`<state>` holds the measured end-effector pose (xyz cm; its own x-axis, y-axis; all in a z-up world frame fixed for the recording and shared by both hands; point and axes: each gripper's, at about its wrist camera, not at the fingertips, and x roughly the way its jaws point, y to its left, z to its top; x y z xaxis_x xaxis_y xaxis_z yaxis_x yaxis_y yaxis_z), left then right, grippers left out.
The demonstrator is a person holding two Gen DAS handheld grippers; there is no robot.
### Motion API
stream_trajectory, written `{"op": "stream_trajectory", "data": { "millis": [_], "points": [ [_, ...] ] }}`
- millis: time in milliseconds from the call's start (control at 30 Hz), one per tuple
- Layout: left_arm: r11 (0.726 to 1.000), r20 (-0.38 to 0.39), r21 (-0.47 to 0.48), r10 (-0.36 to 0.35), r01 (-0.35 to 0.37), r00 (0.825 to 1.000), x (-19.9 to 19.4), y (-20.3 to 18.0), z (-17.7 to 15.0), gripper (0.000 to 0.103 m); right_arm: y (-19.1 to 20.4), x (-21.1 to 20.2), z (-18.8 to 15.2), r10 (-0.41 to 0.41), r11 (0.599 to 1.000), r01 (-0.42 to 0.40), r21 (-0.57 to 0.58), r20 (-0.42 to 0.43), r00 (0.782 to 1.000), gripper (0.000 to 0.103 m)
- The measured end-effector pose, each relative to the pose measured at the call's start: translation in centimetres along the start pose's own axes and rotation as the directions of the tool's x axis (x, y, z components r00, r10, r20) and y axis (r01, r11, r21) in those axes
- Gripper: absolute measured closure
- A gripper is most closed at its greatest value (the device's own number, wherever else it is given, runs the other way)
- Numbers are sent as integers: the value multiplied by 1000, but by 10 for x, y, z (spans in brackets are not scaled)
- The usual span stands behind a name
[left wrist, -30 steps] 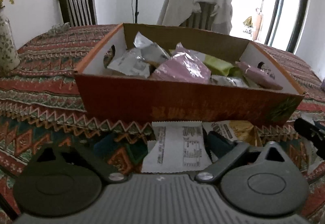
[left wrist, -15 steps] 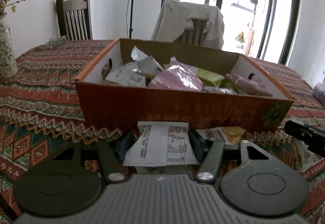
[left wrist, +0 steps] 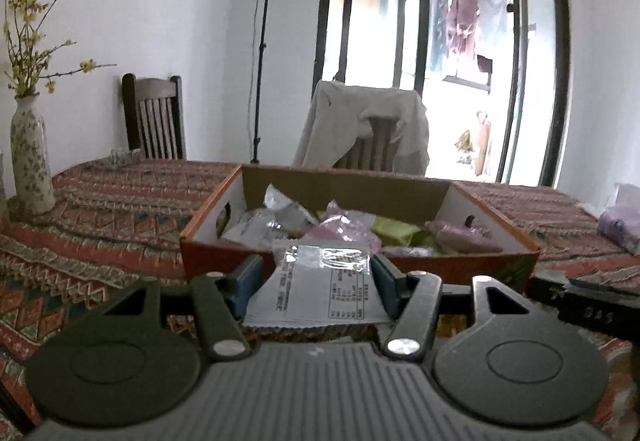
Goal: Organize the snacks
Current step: 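Carry both white wrappers over the cardboard box and release them inside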
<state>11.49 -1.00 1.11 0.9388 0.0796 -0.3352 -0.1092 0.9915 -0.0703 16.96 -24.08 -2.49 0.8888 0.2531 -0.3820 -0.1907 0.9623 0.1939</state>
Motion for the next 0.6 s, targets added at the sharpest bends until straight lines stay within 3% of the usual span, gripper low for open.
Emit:
{"op": "stream_trajectory", "data": {
  "millis": [267,600],
  "points": [
    [999,54,11,-44,43,998,-14,-2,26,42,11,-20,10,-24,999,28,-42,103,994,47],
    [998,88,-14,-52,53,995,2,-6,67,42,37,-15,67,24,995,-7,-103,161,987,47]
  ]
}}
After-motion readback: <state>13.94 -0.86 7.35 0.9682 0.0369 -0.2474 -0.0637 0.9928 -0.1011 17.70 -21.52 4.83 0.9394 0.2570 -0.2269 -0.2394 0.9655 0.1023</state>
